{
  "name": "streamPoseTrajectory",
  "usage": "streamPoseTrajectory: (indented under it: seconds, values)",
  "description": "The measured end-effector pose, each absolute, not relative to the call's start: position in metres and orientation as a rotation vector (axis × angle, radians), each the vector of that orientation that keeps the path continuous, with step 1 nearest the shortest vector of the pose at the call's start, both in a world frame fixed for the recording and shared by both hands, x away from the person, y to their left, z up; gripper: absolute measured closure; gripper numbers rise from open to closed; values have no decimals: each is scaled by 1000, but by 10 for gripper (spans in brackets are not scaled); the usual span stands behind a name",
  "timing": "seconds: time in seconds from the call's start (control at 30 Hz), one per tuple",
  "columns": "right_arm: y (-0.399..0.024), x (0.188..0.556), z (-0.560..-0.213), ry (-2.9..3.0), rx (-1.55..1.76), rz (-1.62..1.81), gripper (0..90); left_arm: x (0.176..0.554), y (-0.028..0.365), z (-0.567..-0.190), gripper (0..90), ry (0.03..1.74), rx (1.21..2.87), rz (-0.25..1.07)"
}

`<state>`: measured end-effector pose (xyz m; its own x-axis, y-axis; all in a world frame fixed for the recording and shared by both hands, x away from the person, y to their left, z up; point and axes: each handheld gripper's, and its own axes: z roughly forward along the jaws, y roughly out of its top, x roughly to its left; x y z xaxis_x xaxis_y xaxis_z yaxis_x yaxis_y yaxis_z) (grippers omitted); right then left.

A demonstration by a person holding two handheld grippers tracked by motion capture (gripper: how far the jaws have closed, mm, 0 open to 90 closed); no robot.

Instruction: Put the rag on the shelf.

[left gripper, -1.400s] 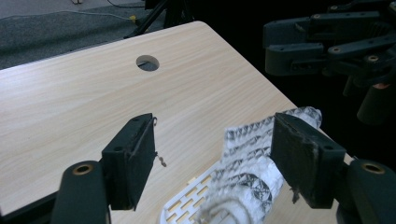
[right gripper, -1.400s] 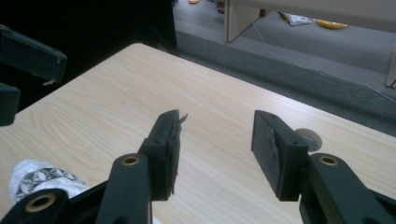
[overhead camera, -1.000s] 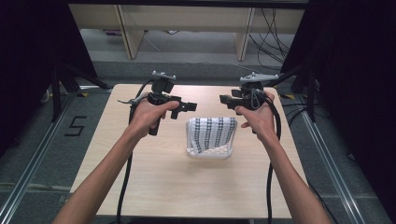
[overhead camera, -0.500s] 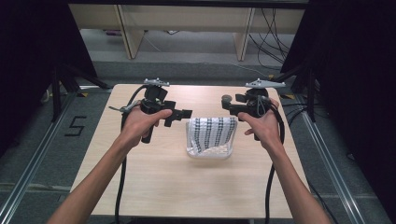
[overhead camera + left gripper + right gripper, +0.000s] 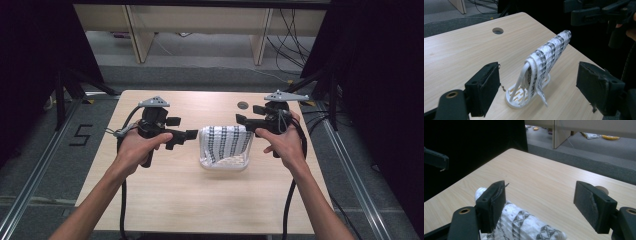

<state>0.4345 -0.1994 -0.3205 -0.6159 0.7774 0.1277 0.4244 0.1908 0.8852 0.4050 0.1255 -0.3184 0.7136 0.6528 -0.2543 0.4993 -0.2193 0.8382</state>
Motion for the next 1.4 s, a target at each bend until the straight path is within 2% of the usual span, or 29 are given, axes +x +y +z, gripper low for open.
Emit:
streamPoseTrajectory:
  seconds: [0.8,0.9,1.13,1.4]
  values:
    - [-205,405,-327,2152,1107,1422,268,373,134,-335,182,843,1868,198]
    - [-205,402,-329,2134,1088,1421,247,368,137,-340,182,831,1853,171]
    - [-206,392,-333,2148,1093,1430,180,361,141,-348,182,832,1868,201]
    - [-204,384,-336,2144,1064,1420,174,356,143,-353,182,824,1866,196]
